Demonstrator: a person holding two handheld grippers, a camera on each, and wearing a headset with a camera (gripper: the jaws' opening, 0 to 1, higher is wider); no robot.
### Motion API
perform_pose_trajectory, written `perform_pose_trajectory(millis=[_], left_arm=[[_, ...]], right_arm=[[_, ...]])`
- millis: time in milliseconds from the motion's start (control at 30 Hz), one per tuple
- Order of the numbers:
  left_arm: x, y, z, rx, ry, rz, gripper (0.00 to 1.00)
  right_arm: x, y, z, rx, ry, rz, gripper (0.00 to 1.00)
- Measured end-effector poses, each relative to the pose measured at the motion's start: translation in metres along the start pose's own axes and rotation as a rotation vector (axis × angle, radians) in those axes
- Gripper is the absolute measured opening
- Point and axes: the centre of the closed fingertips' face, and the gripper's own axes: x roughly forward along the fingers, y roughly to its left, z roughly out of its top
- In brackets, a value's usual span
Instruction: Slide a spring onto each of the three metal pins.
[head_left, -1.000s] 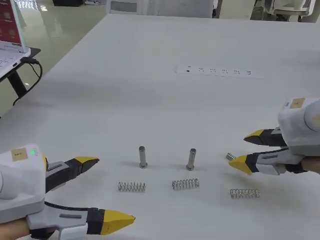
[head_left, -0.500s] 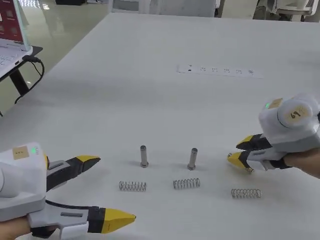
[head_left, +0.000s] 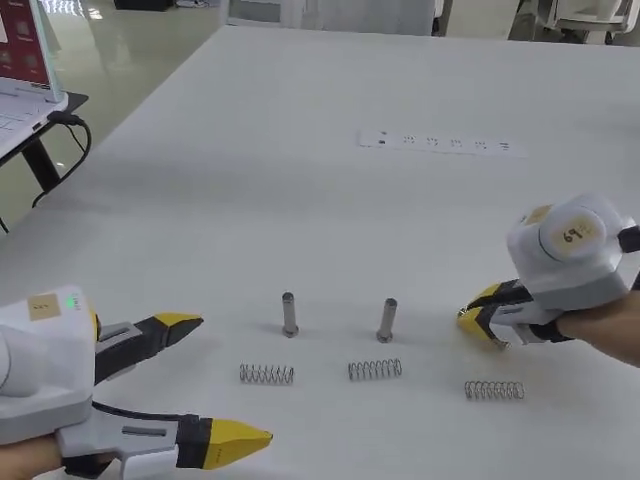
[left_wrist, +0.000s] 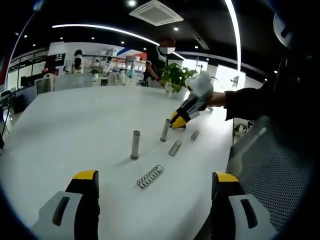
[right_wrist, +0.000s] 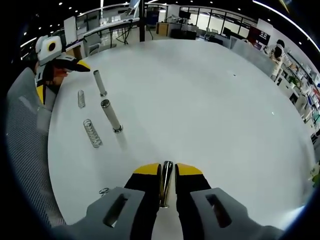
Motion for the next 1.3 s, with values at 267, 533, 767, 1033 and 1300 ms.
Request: perform_pose_trajectory(millis=[267,533,767,1033,1300], left_arm=[[0.0,0.001,0.0,0.0,0.0,0.0,0.9],[0.0,0.003,-0.001,-0.003,-0.005,0.002,0.9],[-0.001,0.003,-0.001,-0.002,-0.003,0.003,0.89],[0.0,0.002,0.001,-0.001,-0.006,0.004,0.89],[0.0,0.0,0.002,0.002,-0.007,0.002,0.89]], right_arm=[[0.003,-0.001,-0.001,0.007,0.017,-0.004,0.07],[0.003,-0.001,-0.001,0.029,0.032,-0.012,0.06],[-0.001,-0.001,-0.001,0.036,0.029,-0.02,0.06],[-0.014,-0.002,0.007,0.079,-0.014,-0.028,0.06],[-0.025,0.0,0.012,0.107,-0.052,-0.032,0.06]])
